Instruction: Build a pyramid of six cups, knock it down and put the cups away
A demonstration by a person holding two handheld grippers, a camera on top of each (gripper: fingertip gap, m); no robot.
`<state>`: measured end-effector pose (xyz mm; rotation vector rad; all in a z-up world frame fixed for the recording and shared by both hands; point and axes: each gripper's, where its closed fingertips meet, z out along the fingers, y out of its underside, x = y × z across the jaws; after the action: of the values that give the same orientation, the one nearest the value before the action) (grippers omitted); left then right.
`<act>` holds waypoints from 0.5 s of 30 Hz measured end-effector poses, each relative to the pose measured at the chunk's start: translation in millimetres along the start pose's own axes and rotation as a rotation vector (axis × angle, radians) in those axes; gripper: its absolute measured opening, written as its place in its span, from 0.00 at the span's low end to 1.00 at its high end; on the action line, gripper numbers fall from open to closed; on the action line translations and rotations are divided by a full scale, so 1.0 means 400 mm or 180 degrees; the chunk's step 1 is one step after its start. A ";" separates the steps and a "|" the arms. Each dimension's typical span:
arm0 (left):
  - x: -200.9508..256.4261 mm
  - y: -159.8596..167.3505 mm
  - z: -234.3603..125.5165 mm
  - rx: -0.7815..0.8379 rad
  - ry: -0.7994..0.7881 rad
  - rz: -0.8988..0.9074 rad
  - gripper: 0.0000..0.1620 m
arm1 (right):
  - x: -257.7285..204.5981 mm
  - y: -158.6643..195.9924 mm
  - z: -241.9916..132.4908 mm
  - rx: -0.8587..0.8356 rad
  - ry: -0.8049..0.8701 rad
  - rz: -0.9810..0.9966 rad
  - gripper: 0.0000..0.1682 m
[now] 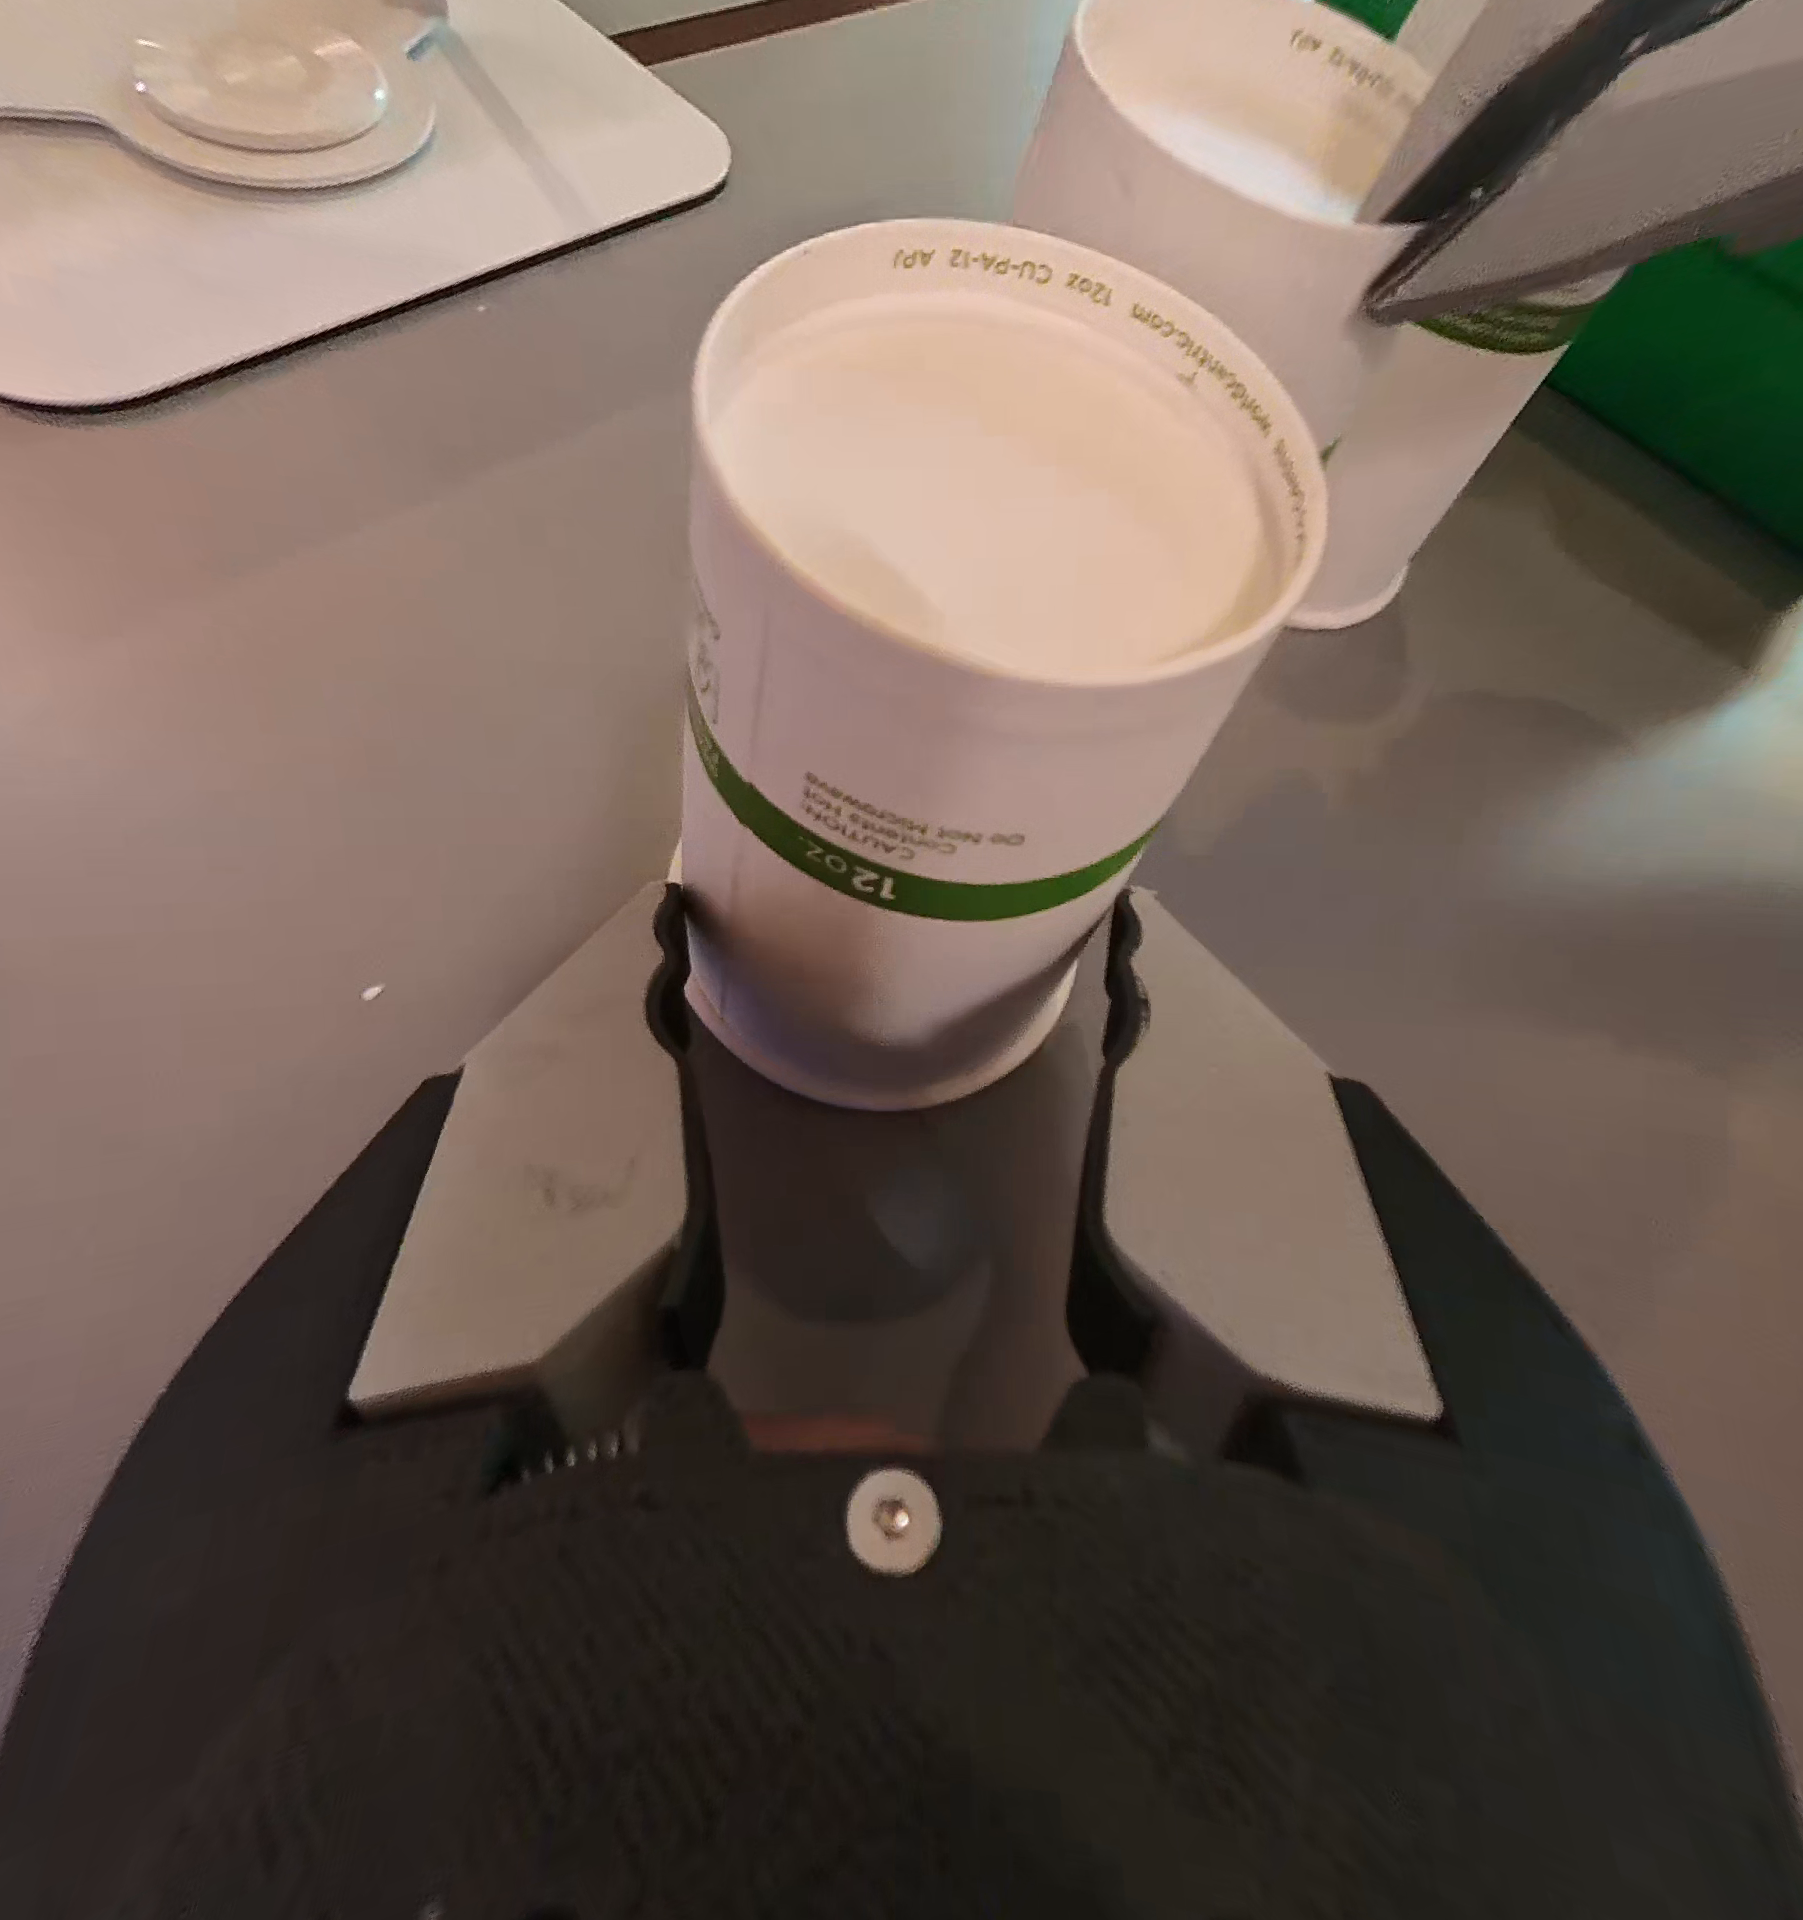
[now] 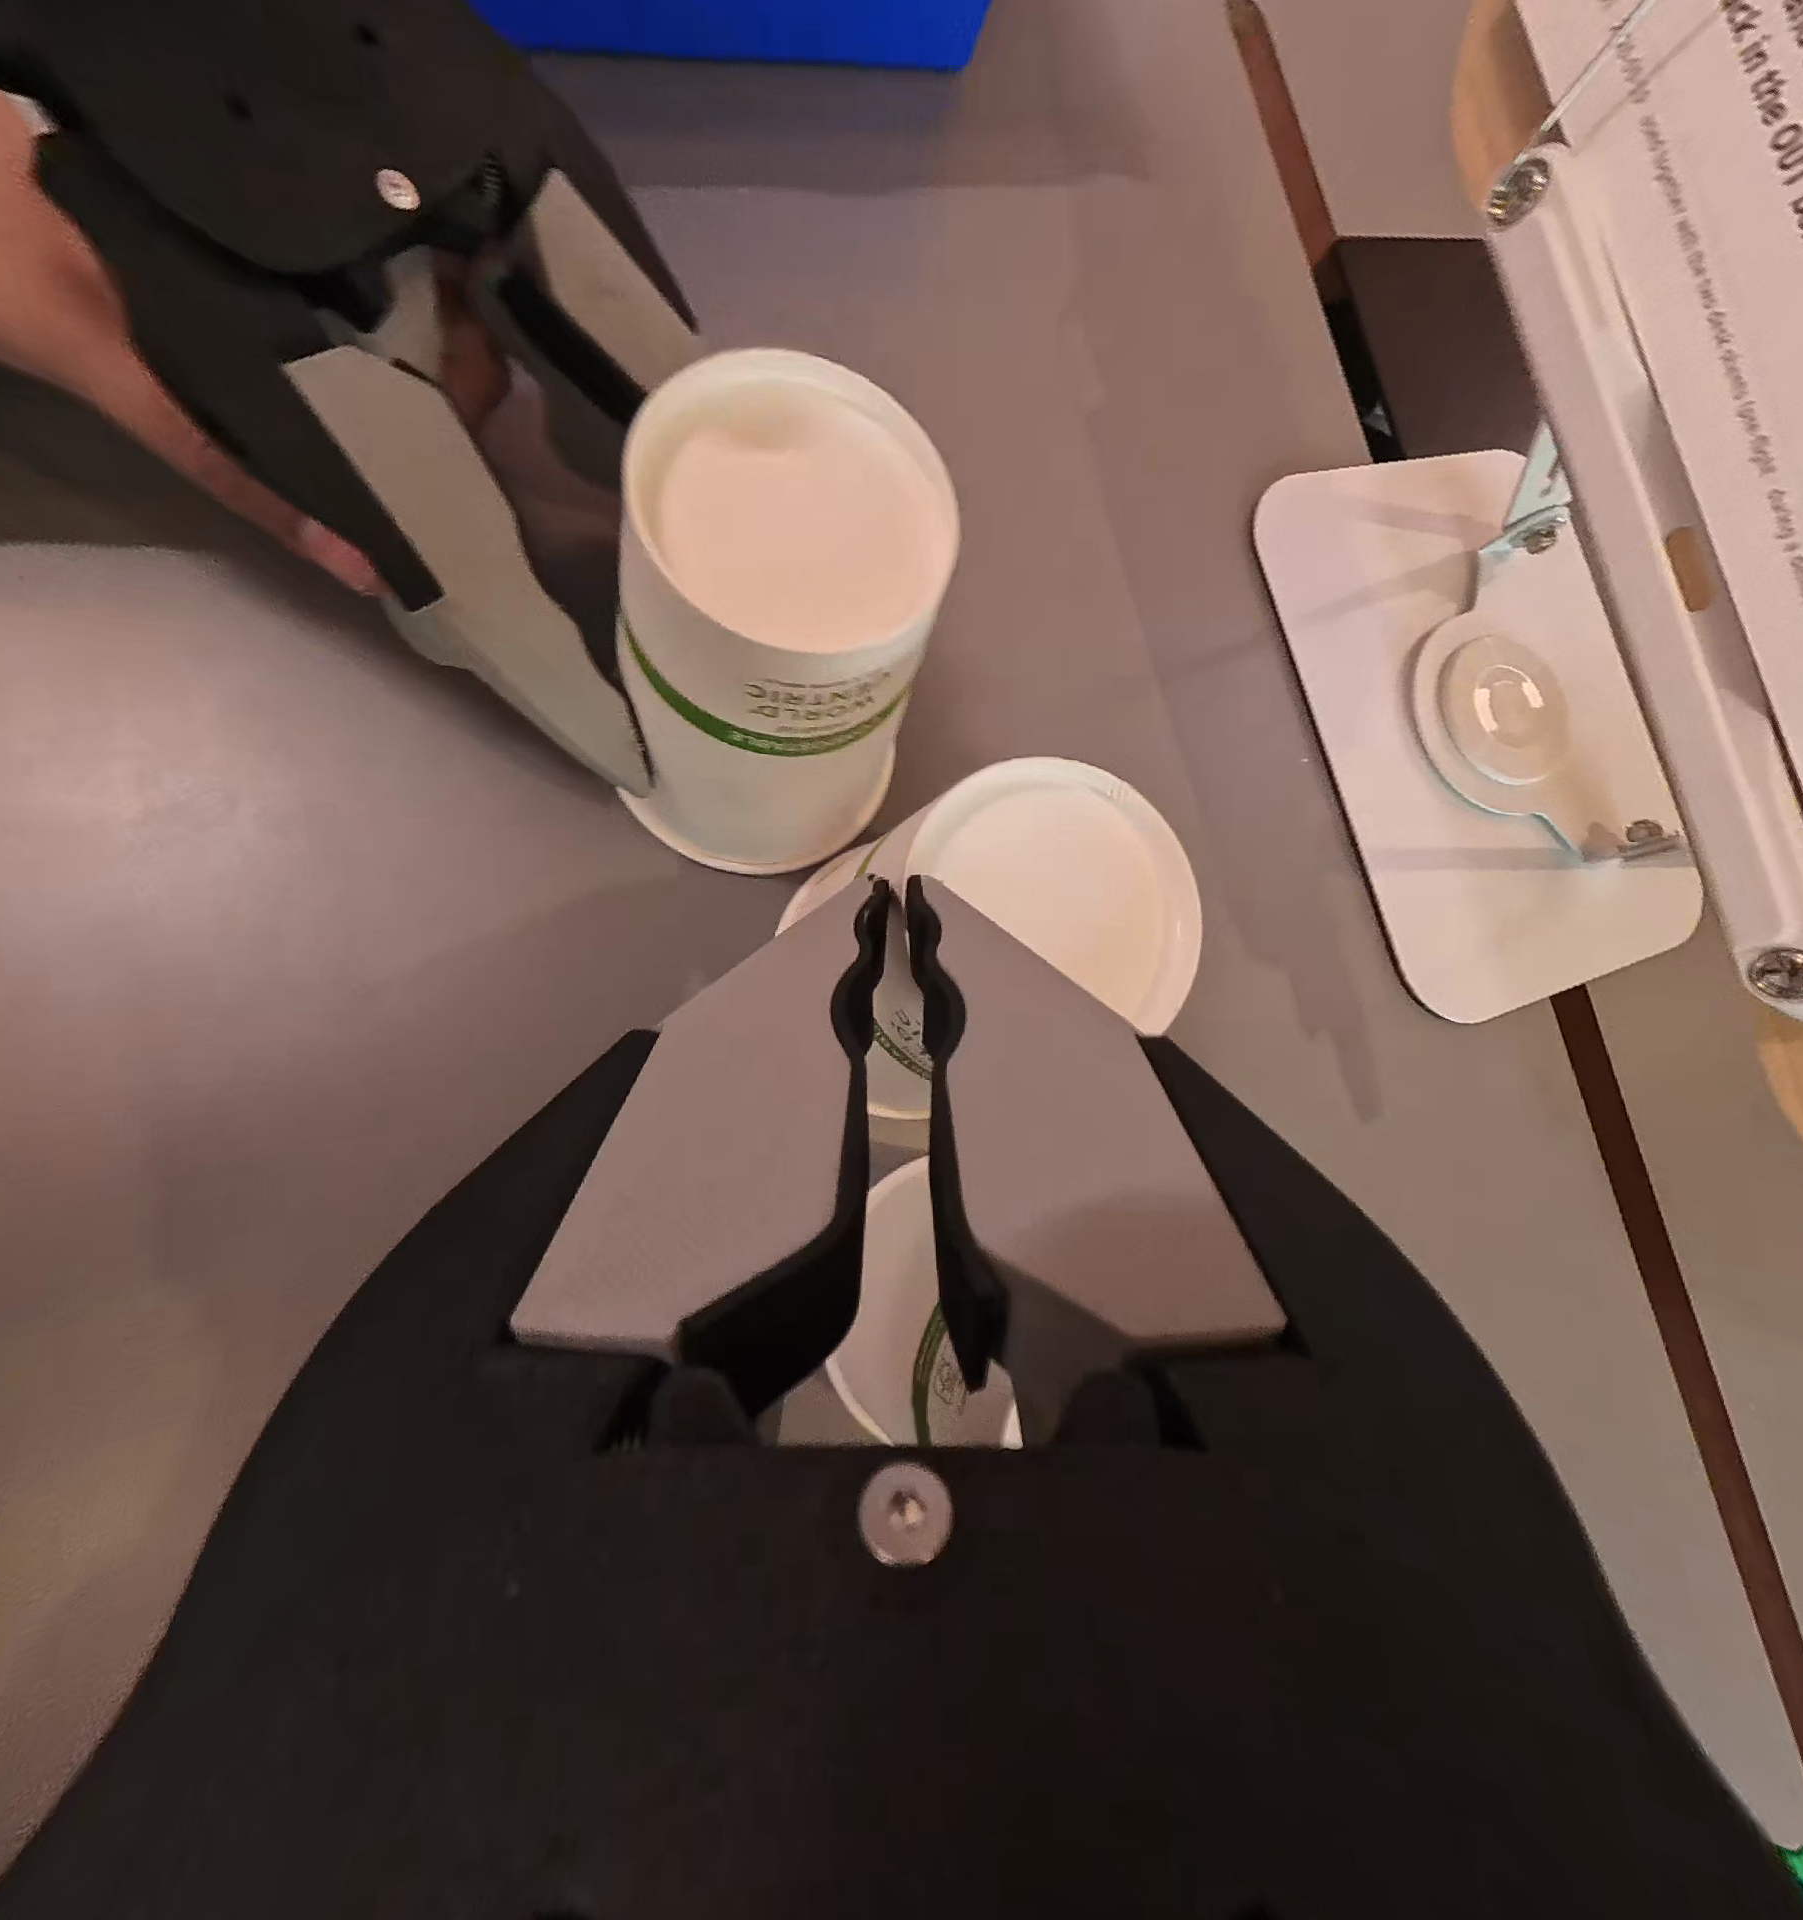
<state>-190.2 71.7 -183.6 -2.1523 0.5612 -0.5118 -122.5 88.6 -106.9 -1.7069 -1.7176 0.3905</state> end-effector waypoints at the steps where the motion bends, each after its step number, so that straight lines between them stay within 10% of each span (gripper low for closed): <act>1: 0.006 -0.001 0.004 0.0023 0.0060 -0.0009 0.50 | -0.006 0.000 -0.003 0.0003 -0.0039 -0.0013 0.00; 15: 0.006 0.002 0.003 0.0057 -0.0018 -0.0041 0.49 | -0.053 -0.004 -0.016 0.0038 -0.0498 0.0096 0.01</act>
<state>-187.7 70.4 -184.5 -2.1410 0.5381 -0.5157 -121.3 66.3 -106.5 -1.7347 -1.7977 0.5599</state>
